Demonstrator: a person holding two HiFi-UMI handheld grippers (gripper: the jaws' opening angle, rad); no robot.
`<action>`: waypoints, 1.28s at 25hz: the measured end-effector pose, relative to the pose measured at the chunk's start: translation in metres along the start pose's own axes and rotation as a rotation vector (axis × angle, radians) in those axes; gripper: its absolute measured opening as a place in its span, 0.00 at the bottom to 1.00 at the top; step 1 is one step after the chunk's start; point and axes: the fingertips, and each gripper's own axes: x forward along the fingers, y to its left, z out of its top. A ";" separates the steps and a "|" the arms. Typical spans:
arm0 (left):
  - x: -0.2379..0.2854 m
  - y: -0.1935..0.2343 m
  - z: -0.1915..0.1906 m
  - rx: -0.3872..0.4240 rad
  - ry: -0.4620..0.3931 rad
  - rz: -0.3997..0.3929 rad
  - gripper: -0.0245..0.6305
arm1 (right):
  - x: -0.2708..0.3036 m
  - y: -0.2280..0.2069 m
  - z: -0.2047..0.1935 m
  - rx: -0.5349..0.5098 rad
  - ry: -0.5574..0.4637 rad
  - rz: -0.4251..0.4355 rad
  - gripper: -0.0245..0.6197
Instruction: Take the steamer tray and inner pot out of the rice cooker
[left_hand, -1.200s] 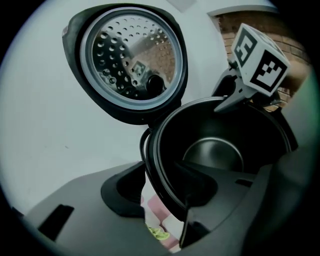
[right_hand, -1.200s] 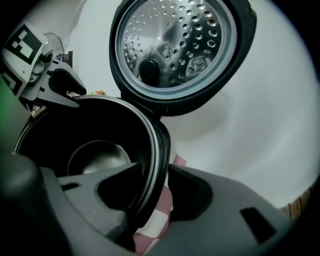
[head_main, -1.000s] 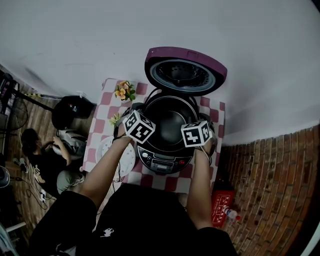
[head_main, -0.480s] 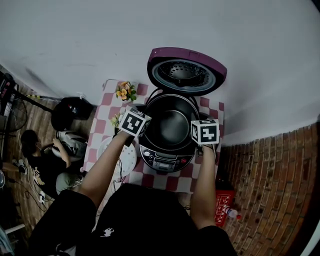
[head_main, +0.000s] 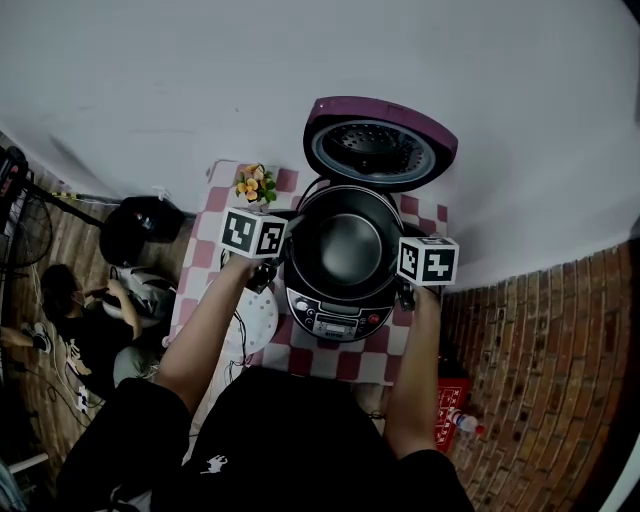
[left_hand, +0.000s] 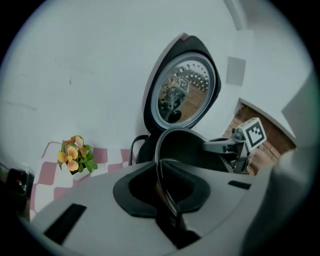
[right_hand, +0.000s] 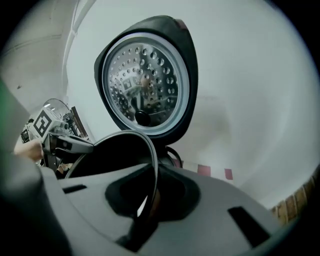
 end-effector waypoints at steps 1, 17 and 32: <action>-0.003 -0.001 0.002 -0.006 -0.012 -0.009 0.10 | -0.003 0.002 0.003 -0.003 -0.010 0.002 0.08; -0.063 -0.039 0.039 0.022 -0.202 -0.144 0.08 | -0.074 0.028 0.035 0.017 -0.191 -0.037 0.08; -0.103 -0.092 0.054 0.095 -0.320 -0.244 0.09 | -0.154 0.040 0.047 0.034 -0.361 -0.106 0.09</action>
